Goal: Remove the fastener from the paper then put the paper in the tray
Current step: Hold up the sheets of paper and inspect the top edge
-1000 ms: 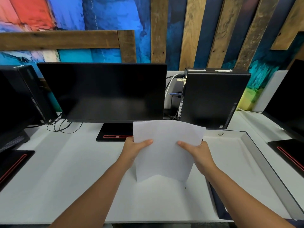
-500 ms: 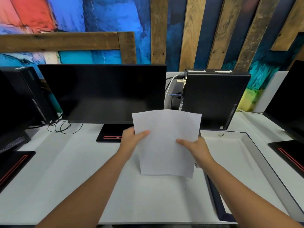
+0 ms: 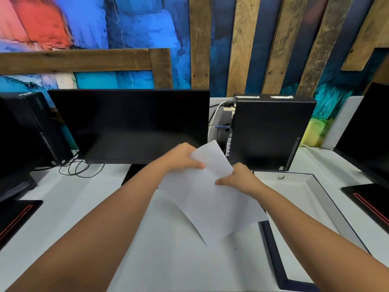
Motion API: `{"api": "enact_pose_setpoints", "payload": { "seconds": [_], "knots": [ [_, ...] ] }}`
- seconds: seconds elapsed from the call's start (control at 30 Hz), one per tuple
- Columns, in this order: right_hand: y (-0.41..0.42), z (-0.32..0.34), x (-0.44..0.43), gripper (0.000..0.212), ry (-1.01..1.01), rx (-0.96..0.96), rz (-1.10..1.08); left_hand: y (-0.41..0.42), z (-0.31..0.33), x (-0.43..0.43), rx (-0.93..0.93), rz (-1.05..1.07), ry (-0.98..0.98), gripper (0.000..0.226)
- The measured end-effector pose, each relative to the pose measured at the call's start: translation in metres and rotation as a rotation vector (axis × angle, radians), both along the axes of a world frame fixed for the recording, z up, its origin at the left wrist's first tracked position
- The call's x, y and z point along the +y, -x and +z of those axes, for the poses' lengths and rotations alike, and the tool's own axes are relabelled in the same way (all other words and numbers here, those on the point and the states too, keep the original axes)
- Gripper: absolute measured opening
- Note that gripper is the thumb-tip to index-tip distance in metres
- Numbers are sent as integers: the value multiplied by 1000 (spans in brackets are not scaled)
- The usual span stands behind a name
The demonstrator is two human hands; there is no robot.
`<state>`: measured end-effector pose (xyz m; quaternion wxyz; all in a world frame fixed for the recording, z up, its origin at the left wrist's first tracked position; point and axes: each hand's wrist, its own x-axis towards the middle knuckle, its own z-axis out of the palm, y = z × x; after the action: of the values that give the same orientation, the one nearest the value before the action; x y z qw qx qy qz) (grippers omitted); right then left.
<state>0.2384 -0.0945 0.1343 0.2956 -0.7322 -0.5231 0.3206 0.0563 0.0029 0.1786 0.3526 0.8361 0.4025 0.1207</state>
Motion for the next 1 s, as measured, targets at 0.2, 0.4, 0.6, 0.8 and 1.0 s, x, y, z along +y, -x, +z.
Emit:
{"api": "enact_pose_setpoints", "payload": {
  "seconds": [0.2,0.4,0.6,0.8,1.0],
  "knots": [
    [-47,-19,-15,23,85,-61,27,27,-29,-3,-334,209,196,12],
    [-85,-49,-48,22,-15,478,-127,65,-84,-14,-622,398,406,18],
    [-55,-67,-55,24,-208,752,-246,69,-114,-31,-728,457,519,25],
    [-46,-75,-57,20,-292,741,-262,69,-120,-33,-720,530,521,16],
    [-34,-88,-58,36,-229,683,-280,63,-136,-45,-696,616,530,16]
  ]
}}
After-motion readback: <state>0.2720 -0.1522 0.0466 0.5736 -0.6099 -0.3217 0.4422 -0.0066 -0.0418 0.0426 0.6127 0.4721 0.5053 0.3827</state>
